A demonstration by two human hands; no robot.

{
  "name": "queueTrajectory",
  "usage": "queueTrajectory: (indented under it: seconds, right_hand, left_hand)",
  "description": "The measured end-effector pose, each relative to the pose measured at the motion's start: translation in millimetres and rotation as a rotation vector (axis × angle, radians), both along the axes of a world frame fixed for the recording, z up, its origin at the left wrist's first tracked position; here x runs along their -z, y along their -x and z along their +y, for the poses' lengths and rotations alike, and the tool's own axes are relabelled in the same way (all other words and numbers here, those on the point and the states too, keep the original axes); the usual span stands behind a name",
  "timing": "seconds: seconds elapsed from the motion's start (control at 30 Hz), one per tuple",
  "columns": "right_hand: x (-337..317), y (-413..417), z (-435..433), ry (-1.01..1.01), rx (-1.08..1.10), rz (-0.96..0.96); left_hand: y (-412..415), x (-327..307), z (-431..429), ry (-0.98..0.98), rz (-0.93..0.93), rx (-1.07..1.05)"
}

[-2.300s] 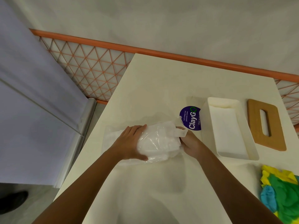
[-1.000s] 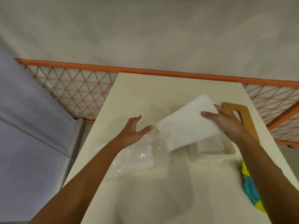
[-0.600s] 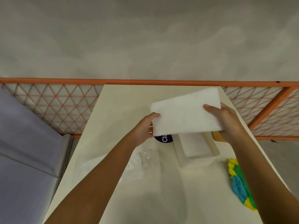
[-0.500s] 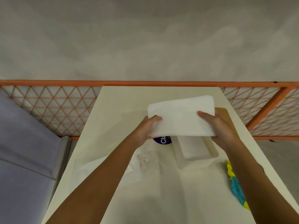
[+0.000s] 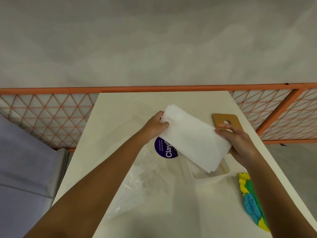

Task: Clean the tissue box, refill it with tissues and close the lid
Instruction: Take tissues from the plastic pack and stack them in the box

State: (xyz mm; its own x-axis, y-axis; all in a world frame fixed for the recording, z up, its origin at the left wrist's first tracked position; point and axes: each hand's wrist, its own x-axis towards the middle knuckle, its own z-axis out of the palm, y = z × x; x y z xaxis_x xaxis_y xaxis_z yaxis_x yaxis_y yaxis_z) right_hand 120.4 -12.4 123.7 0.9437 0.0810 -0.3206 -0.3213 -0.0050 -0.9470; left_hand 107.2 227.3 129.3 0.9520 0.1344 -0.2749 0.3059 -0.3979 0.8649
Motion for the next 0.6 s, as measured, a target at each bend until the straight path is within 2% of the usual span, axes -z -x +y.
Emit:
queueTrajectory:
  seconds: [0.13,0.37,0.6]
  right_hand:
    - [3.6,-1.5,-6.6,0.181,-0.076,-0.046]
    - [32.1,0.3,-1.3,0.747,-0.119,-0.190]
    - [57.9,6.3,15.7,0.919,-0.148,-0.159]
  left_hand:
    - [-24.8,-5.2,-16.9,-0.160,-0.061,0.121]
    - [-53.6,17.6,-42.6,-0.269,-0.067,0.230]
    - [-69.8,51.6,-51.1,-0.524,-0.075,0.397]
